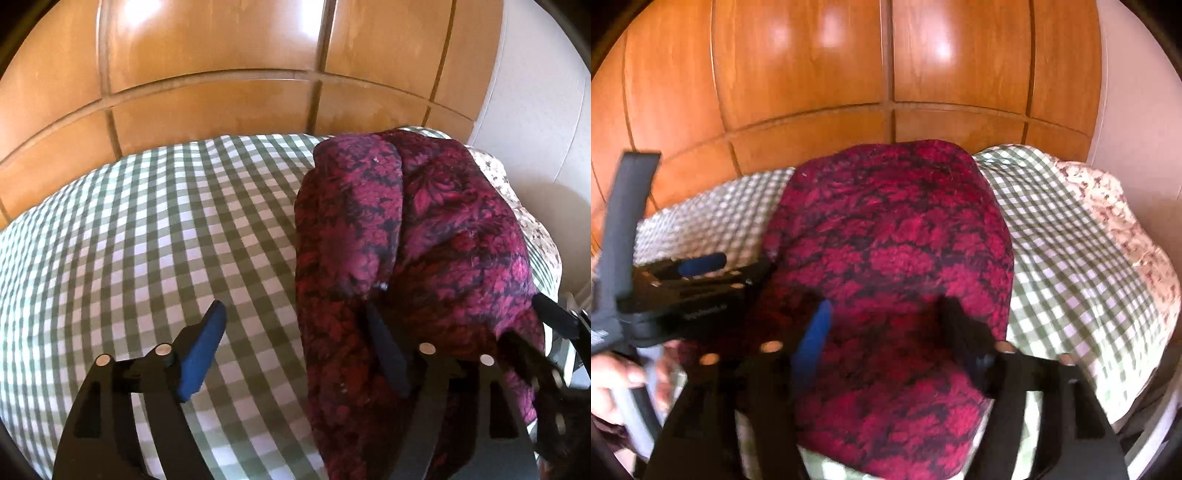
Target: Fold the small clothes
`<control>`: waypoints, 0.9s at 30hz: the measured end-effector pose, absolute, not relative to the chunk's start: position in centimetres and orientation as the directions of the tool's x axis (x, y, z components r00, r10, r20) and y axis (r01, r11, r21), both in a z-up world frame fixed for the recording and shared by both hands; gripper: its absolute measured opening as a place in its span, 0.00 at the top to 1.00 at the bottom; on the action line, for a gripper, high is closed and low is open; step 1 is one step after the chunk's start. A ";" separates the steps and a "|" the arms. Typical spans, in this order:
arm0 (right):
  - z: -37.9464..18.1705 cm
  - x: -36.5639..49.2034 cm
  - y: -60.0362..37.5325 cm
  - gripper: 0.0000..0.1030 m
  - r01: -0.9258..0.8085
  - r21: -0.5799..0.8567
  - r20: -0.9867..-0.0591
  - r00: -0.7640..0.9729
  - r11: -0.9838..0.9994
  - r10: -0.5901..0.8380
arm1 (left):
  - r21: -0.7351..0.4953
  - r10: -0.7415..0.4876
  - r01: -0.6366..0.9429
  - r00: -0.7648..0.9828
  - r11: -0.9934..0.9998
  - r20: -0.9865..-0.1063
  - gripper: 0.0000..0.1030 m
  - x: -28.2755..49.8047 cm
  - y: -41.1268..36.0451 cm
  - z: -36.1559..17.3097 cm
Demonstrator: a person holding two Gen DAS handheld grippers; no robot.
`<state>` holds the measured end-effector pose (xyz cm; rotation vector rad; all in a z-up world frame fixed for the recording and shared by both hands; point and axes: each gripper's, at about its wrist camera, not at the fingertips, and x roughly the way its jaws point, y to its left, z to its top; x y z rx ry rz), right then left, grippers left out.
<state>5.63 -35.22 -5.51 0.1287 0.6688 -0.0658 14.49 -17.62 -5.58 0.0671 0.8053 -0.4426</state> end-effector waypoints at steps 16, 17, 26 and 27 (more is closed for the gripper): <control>-4.5 2.8 -35.0 0.05 0.247 0.141 -0.632 0.768 0.959 -0.105 | -0.085 -0.333 0.368 0.691 0.926 -0.642 0.08 10.3 -15.6 -2.8; -4.3 2.6 -35.0 0.05 0.256 0.142 -0.628 0.770 0.956 -0.113 | -0.079 -0.332 0.369 0.697 0.926 -0.635 0.07 9.9 -15.4 -2.5; -2.8 0.0 -34.1 0.02 0.357 0.119 -0.601 0.769 0.927 -0.219 | -0.089 -0.328 0.348 0.724 0.933 -0.607 0.04 6.9 -13.1 -1.0; -2.6 -0.3 -33.9 0.02 0.365 0.112 -0.596 0.769 0.924 -0.231 | -0.092 -0.326 0.343 0.725 0.935 -0.607 0.04 6.7 -12.8 -0.9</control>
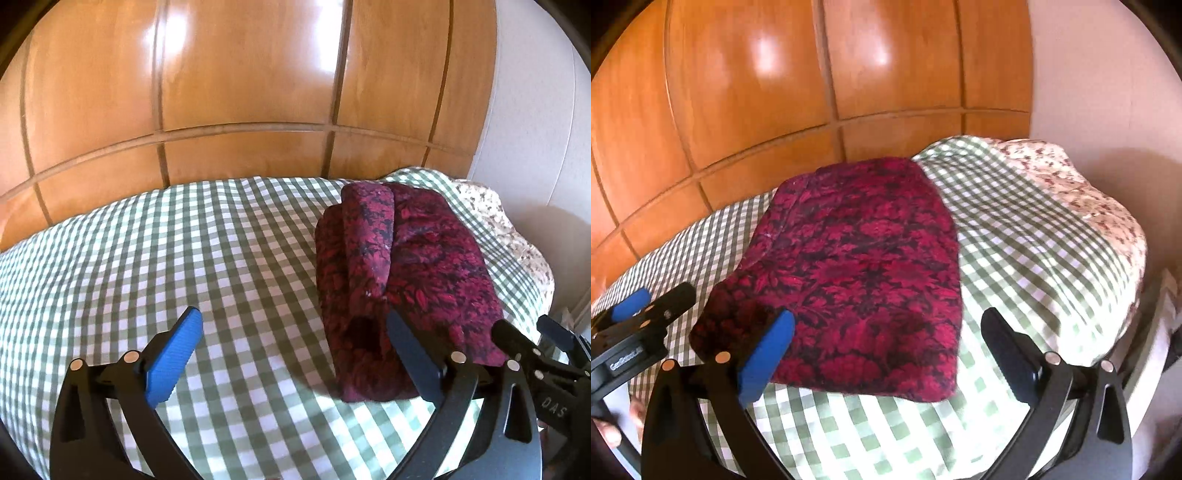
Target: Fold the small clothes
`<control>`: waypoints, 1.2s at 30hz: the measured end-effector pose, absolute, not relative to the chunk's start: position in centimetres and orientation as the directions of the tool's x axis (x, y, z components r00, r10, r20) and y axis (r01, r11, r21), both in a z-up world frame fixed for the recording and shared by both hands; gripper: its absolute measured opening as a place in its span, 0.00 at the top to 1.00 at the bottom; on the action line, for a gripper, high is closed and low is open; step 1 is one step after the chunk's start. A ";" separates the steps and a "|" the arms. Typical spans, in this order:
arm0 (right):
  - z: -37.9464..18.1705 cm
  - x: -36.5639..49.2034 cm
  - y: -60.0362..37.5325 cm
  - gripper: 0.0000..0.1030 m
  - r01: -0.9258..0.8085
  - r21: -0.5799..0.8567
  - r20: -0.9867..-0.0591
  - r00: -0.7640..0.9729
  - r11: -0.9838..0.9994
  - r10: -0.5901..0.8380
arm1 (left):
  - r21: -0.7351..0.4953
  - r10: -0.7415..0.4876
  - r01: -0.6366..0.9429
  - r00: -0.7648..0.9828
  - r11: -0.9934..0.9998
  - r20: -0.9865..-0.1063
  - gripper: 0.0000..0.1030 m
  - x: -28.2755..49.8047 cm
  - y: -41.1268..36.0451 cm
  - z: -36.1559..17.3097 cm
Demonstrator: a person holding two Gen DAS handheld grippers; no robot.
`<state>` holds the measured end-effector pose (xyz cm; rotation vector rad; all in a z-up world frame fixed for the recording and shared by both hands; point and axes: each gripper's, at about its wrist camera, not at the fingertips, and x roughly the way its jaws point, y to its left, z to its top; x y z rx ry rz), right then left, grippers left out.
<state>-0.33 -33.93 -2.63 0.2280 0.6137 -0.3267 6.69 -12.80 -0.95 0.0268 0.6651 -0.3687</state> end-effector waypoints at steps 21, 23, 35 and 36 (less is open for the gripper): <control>-2.7 -4.2 -29.5 0.02 0.449 0.057 -0.579 0.742 0.892 -0.336 | -0.037 -0.246 0.272 0.794 0.962 -0.556 0.04 1.6 -8.9 -0.8; -2.9 -4.4 -29.2 0.02 0.452 0.037 -0.582 0.735 0.891 -0.348 | -0.022 -0.212 0.243 0.799 0.970 -0.563 0.04 1.7 -8.7 -1.1; -2.8 -4.4 -29.3 0.02 0.486 0.035 -0.555 0.736 0.873 -0.388 | -0.020 -0.163 0.182 0.823 0.983 -0.544 0.04 1.4 -8.4 -2.2; -2.9 -4.3 -29.2 0.02 0.486 0.021 -0.550 0.735 0.874 -0.396 | -0.021 -0.165 0.184 0.821 0.983 -0.546 0.04 1.4 -8.5 -2.3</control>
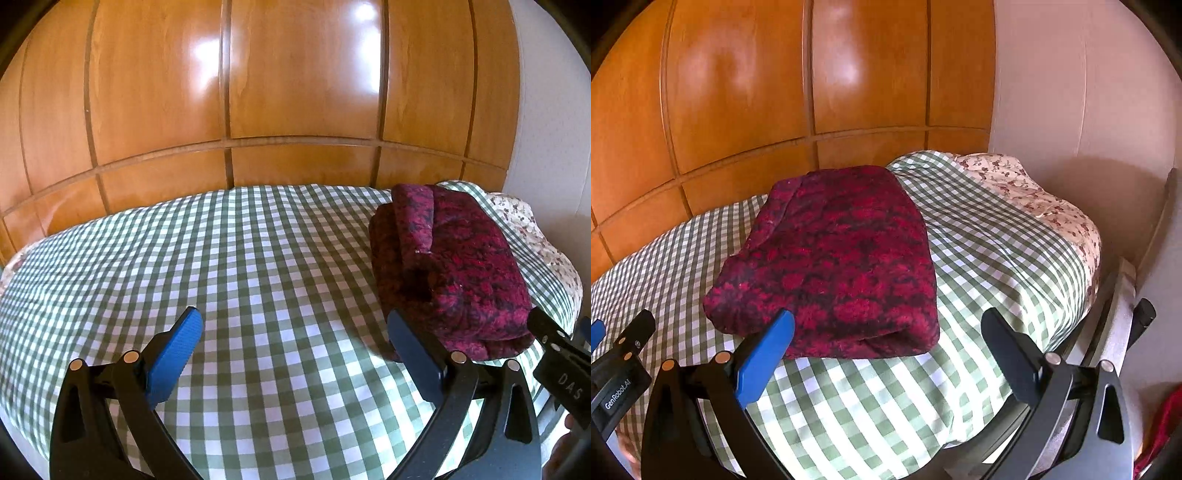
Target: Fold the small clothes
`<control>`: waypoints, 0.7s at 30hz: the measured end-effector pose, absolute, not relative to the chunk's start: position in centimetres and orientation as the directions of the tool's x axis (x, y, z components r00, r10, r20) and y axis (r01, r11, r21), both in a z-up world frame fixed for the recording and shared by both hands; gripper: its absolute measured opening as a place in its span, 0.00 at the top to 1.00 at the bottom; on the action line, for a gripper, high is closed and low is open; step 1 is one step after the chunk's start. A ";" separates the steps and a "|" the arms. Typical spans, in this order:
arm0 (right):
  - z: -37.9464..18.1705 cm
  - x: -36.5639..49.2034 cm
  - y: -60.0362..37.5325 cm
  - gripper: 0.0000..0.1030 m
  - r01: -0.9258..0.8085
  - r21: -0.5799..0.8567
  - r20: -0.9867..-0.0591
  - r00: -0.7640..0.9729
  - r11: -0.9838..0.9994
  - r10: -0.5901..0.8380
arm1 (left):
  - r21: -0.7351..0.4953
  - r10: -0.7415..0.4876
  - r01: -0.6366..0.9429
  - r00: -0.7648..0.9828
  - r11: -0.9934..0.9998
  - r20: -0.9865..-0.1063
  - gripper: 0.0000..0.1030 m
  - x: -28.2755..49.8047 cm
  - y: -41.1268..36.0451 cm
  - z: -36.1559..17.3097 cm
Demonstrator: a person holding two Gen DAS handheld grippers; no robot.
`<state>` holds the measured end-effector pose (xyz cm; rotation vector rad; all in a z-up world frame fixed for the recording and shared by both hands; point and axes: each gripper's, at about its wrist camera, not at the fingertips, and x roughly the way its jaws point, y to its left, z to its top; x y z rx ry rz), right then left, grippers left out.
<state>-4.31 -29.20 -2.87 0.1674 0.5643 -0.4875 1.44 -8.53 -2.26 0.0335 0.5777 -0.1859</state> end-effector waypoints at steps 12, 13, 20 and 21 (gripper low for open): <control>-4.0 -3.8 -29.6 0.02 0.494 0.017 -0.557 0.727 0.870 -0.402 | -0.011 -0.158 0.185 0.806 0.983 -0.570 0.04 1.7 -9.2 -3.1; -4.0 -3.9 -29.6 0.02 0.496 0.020 -0.555 0.728 0.868 -0.403 | -0.010 -0.160 0.187 0.806 0.982 -0.569 0.04 1.7 -9.2 -3.1; -3.9 -4.2 -29.5 0.02 0.499 0.031 -0.549 0.733 0.866 -0.402 | -0.024 -0.178 0.199 0.811 0.980 -0.558 0.04 1.2 -9.0 -2.8; -4.0 -4.2 -29.4 0.02 0.495 0.031 -0.552 0.733 0.868 -0.399 | -0.025 -0.179 0.200 0.810 0.979 -0.559 0.04 1.2 -8.9 -2.9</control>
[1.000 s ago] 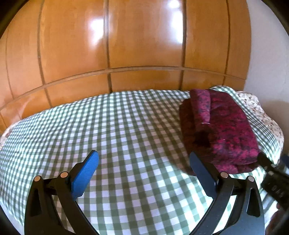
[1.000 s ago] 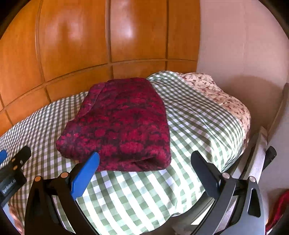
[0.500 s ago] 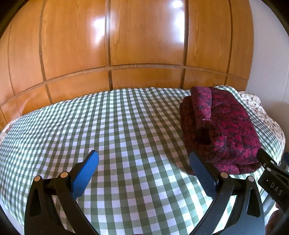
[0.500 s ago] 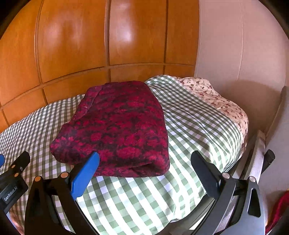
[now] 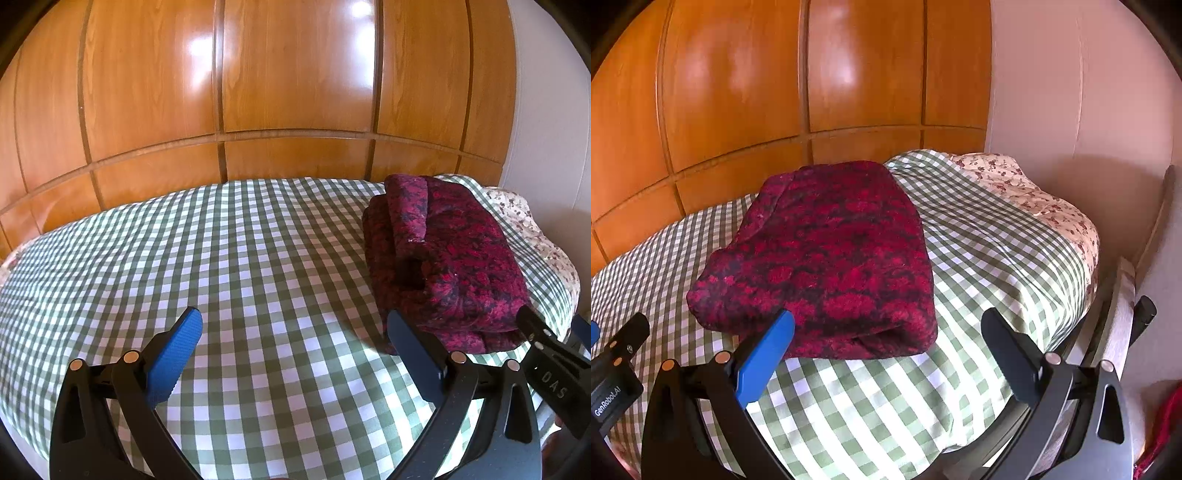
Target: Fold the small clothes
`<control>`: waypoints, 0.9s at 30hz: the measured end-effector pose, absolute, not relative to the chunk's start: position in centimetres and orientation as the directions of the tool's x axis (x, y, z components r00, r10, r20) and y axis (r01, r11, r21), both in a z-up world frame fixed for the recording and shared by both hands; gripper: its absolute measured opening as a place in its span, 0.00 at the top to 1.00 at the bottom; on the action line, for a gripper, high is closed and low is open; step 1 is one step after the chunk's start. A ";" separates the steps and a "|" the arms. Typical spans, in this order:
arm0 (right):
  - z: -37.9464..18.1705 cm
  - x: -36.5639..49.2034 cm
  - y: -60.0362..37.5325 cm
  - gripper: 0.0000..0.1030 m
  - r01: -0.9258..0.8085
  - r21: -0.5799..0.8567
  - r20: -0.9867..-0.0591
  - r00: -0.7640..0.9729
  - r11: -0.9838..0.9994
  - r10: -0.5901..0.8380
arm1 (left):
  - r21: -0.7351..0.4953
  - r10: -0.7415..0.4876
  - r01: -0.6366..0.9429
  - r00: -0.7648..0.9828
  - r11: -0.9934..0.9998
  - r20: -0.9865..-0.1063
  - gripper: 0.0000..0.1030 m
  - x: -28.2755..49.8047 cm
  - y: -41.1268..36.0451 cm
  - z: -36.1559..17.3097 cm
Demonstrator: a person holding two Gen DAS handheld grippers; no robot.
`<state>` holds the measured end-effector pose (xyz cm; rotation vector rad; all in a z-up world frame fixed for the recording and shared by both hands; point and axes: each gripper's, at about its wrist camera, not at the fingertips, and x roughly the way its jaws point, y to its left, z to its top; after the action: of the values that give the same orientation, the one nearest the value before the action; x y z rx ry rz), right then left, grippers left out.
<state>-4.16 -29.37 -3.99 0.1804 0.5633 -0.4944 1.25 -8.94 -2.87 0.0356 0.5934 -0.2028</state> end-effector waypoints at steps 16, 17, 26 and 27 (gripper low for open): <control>-3.9 -4.1 -29.1 0.02 0.484 0.034 -0.547 0.741 0.874 -0.389 | -0.045 -0.190 0.200 0.806 0.979 -0.561 0.04 1.3 -8.4 -2.7; -3.9 -4.1 -29.1 0.02 0.484 0.033 -0.548 0.740 0.874 -0.389 | -0.044 -0.190 0.200 0.807 0.979 -0.560 0.04 1.3 -8.3 -2.8; -4.0 -3.8 -29.3 0.02 0.478 0.040 -0.551 0.743 0.877 -0.380 | -0.043 -0.183 0.192 0.808 0.980 -0.559 0.04 1.4 -8.3 -2.8; -4.0 -3.8 -29.3 0.02 0.478 0.039 -0.550 0.744 0.878 -0.380 | -0.043 -0.183 0.192 0.809 0.980 -0.559 0.04 1.4 -8.3 -2.8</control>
<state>-3.80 -29.29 -4.00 0.1824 0.5607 -0.4726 1.43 -8.29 -2.84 0.0157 0.5957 -0.2005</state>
